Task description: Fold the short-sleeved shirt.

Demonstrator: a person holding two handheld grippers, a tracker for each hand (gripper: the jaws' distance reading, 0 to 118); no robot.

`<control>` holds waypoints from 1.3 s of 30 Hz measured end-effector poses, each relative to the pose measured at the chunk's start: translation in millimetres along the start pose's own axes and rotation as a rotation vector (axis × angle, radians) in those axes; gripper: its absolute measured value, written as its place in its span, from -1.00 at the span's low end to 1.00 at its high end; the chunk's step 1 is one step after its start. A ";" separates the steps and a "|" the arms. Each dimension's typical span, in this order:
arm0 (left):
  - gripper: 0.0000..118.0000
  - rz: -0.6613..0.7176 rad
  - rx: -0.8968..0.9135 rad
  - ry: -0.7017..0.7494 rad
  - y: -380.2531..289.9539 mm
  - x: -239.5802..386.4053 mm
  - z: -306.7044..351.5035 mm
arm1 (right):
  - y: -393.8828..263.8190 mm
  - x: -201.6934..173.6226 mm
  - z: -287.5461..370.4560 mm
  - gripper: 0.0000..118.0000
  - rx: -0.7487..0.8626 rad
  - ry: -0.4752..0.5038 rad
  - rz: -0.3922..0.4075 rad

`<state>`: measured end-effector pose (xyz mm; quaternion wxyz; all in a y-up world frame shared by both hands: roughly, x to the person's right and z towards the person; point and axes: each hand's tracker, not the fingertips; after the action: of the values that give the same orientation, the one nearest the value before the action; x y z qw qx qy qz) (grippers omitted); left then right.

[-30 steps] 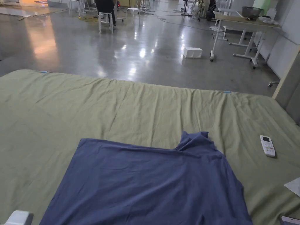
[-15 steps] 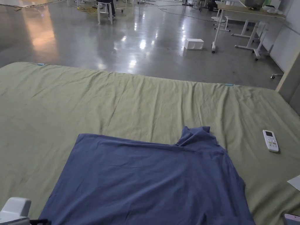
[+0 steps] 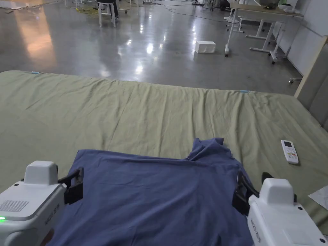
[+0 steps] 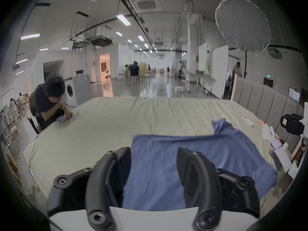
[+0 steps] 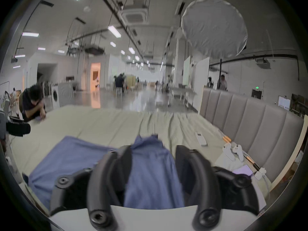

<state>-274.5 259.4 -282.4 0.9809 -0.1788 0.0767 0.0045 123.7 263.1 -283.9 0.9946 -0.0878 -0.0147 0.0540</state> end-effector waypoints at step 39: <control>0.11 0.117 -0.703 0.023 -116.7 -111.5 -10.6 | -32.8 -40.5 -21.8 -1.00 -0.113 0.055 0.042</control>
<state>-382.0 148.5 -234.4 0.8566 -0.5007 0.0917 0.0848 87.7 222.8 -300.4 0.9867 -0.1457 0.0114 0.0715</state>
